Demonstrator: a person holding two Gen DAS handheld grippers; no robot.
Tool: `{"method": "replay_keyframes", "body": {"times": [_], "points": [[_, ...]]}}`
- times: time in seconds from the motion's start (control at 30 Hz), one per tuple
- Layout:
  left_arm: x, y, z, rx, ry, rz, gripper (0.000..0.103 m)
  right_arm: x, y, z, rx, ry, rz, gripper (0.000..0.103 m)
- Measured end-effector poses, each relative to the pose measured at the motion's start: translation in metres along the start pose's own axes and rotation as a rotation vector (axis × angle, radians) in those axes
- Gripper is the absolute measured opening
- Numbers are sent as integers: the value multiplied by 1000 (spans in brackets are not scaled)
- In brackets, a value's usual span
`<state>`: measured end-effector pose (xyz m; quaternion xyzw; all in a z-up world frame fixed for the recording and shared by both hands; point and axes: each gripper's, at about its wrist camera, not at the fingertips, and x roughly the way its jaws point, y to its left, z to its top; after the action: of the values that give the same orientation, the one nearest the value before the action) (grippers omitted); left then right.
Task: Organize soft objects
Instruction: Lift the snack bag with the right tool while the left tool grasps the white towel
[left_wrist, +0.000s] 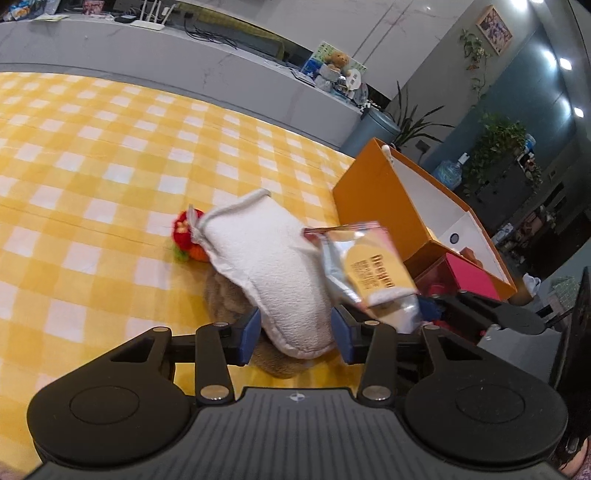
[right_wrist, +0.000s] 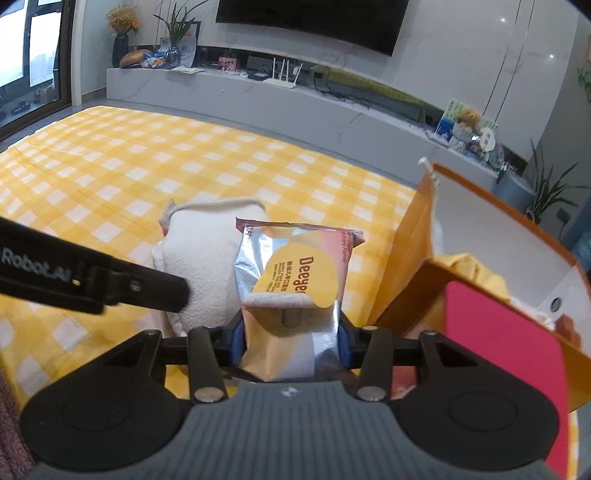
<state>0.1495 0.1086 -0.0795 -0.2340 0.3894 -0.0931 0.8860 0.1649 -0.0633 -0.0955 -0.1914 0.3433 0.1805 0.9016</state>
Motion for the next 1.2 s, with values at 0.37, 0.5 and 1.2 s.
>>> {"method": "replay_keyframes", "body": {"times": [0.37,0.5,1.2], "points": [[-4,2,0,18,-70,104,37,2,3,-5,10,-23,16,47],[9,4,5,-12,-23,83,37,3,4,-7,12,-29,19,47],[11,-23,11,104,-161,54,16,2,-5,-5,63,-35,82,46]]}}
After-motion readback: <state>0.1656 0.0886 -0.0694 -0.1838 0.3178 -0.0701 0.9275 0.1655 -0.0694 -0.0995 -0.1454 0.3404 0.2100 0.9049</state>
